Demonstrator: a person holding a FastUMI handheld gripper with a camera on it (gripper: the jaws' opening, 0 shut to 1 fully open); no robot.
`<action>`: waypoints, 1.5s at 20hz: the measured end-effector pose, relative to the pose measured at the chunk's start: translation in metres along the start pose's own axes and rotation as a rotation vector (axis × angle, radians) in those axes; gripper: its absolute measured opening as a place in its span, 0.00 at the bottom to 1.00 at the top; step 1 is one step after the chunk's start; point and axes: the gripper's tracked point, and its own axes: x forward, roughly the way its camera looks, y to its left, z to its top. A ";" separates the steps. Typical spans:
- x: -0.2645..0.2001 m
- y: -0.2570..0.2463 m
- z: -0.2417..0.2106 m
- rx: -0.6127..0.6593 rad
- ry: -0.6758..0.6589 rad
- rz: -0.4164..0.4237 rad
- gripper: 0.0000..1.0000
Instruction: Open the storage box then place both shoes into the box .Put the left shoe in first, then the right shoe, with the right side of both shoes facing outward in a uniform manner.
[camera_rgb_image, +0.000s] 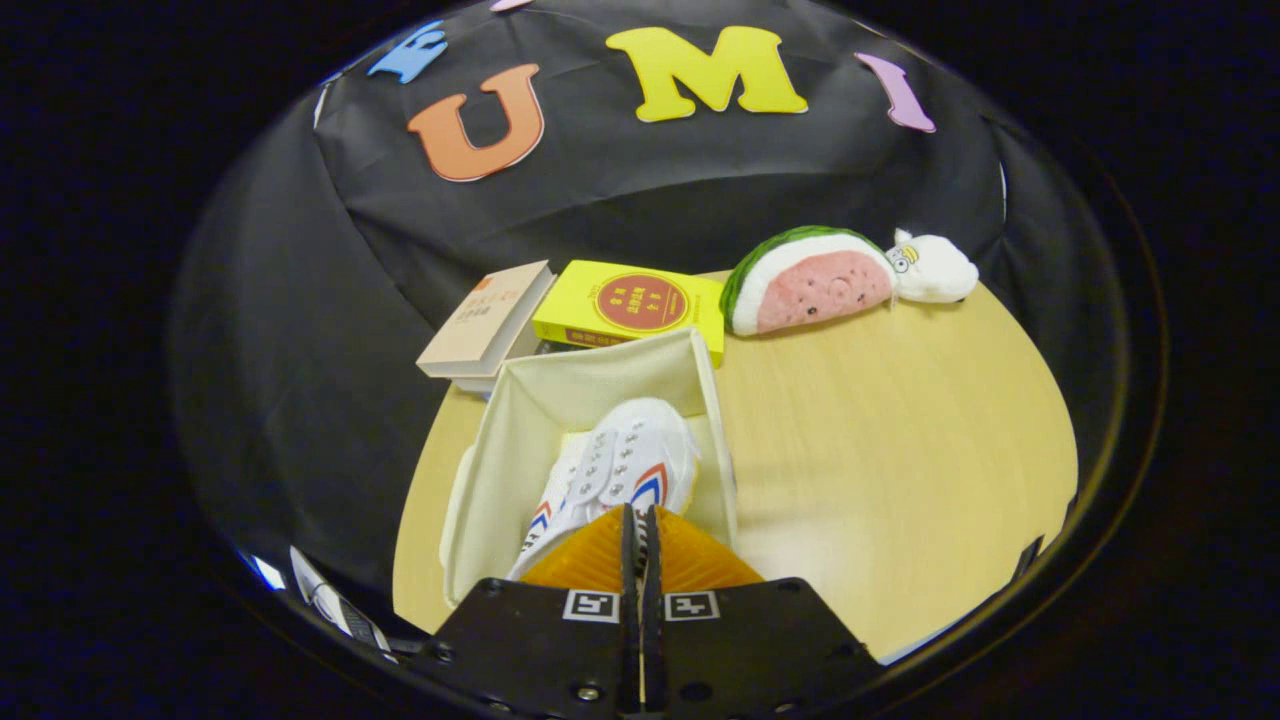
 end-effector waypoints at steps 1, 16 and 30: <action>-0.001 0.003 0.006 -0.005 -0.029 0.005 0.02; -0.116 -0.039 0.043 -0.119 -0.272 -0.087 0.89; -0.246 -0.118 0.105 -0.156 -0.528 -0.246 0.95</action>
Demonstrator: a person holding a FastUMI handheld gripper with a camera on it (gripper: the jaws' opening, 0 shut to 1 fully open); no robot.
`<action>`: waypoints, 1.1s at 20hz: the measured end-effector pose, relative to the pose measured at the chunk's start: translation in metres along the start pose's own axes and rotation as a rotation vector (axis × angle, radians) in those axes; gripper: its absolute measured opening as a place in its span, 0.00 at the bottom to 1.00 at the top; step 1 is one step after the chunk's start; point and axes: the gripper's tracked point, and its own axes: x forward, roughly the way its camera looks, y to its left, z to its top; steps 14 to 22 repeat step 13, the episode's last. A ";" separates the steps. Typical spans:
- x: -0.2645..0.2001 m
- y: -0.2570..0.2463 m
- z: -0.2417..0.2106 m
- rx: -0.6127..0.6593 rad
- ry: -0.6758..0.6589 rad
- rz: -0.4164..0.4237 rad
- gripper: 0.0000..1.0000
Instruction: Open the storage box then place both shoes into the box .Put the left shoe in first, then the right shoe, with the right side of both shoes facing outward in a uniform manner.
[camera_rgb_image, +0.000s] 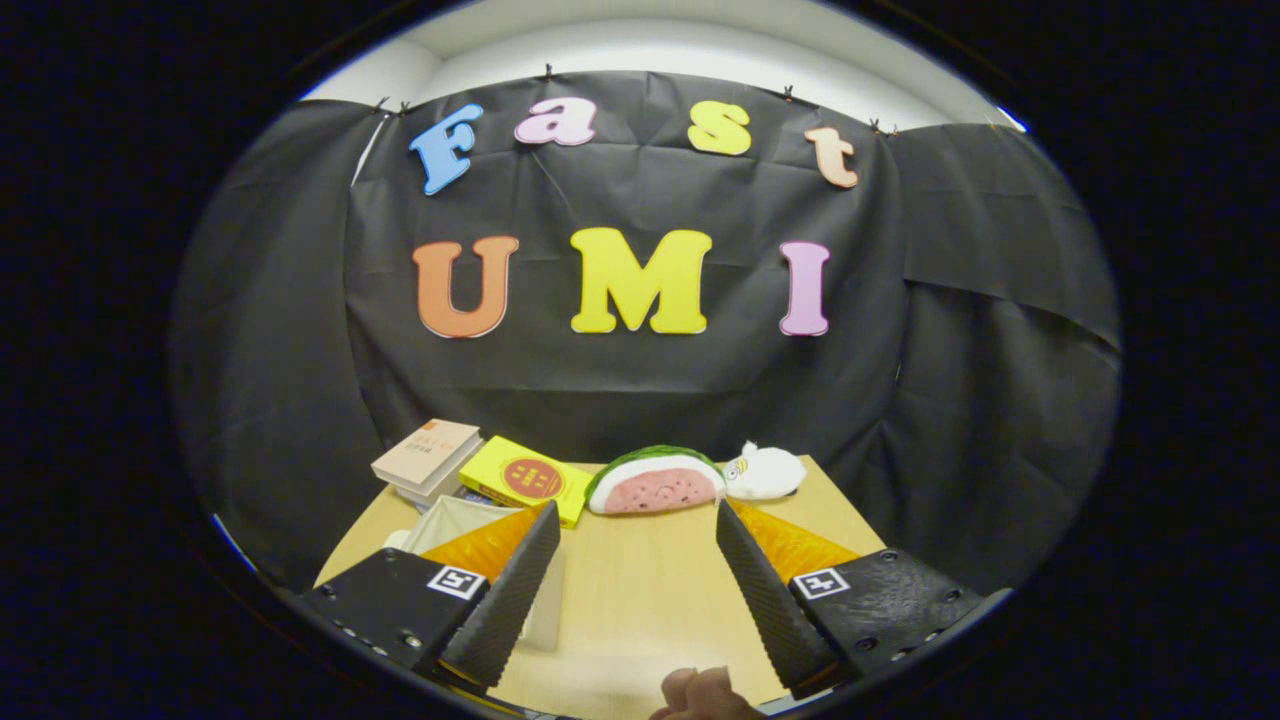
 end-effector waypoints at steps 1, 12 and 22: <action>-0.002 -0.009 0.007 -0.003 -0.012 -0.015 0.96; -0.029 -0.003 0.061 0.007 -0.127 0.016 0.95; -0.030 0.000 0.064 0.011 -0.125 0.020 0.95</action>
